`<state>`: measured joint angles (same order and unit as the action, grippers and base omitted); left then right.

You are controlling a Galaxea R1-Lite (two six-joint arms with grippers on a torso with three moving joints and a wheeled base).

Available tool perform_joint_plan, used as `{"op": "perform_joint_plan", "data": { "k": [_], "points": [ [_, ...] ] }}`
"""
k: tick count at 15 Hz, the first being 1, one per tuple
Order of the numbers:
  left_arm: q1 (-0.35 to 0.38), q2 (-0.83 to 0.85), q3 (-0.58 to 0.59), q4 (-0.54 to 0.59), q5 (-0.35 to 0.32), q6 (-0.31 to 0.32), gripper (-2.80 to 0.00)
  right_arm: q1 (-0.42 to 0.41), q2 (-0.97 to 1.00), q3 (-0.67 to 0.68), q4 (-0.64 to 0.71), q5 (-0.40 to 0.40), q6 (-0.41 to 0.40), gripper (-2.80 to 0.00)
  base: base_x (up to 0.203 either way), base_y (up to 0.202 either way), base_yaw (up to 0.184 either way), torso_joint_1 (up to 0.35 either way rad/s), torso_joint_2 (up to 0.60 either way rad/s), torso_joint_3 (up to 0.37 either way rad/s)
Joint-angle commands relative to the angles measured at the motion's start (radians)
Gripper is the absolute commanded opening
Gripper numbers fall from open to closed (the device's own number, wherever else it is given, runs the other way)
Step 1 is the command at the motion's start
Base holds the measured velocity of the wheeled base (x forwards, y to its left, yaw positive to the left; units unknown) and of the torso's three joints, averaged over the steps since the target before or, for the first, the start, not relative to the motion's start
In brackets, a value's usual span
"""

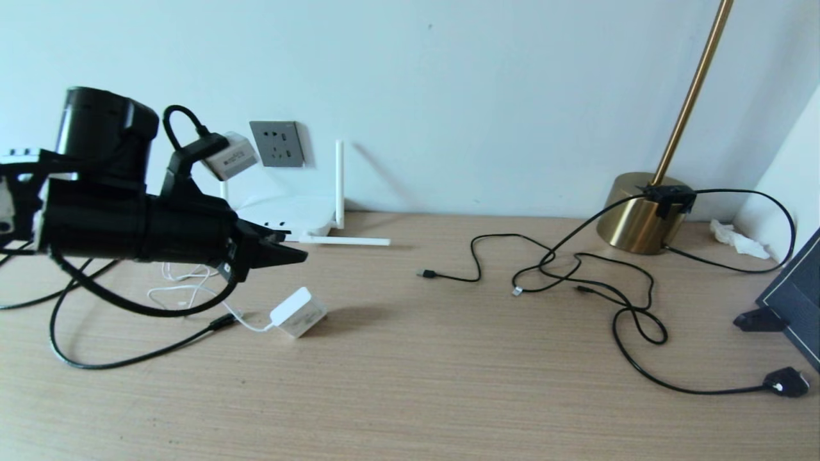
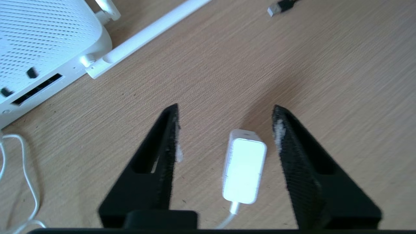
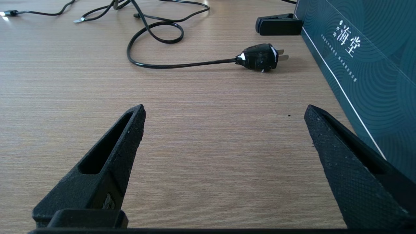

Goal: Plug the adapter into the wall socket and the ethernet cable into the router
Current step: Pick up plug

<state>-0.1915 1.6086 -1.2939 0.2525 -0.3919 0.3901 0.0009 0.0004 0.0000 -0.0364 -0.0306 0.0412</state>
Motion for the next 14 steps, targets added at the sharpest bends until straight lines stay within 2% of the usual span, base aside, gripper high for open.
{"op": "perform_joint_plan", "data": {
  "k": [1,3,5,6,11,14],
  "points": [
    [0.003,0.054,0.003,0.002,-0.004,0.052,0.0,0.001,0.0,0.011,0.0,0.0,0.0,0.0,0.0,0.0,0.0,0.0,0.0,0.0],
    [0.017,0.053,0.018,-0.002,-0.058,0.189,0.0,0.001,0.0,0.011,0.0,0.0,0.0,0.0,0.0,0.0,0.0,0.0,0.0,0.0],
    [0.059,0.056,0.043,0.001,-0.105,0.366,0.0,-0.001,0.0,0.011,0.0,0.0,0.0,0.0,0.0,0.0,0.0,0.0,0.0,0.0],
    [0.081,0.055,0.066,0.004,-0.116,0.418,0.0,0.001,0.0,0.011,0.0,0.0,0.0,0.0,0.0,0.0,0.0,0.0,0.0,0.0],
    [0.074,0.021,0.063,0.111,-0.116,0.424,0.0,0.0,0.0,0.011,0.0,0.0,0.0,0.0,0.0,0.0,0.0,0.0,0.0,0.0],
    [0.032,0.044,0.024,0.129,-0.088,0.424,0.0,0.001,0.0,0.011,0.0,0.0,0.0,0.0,0.0,0.0,0.0,0.0,0.0,0.0]
  ]
}}
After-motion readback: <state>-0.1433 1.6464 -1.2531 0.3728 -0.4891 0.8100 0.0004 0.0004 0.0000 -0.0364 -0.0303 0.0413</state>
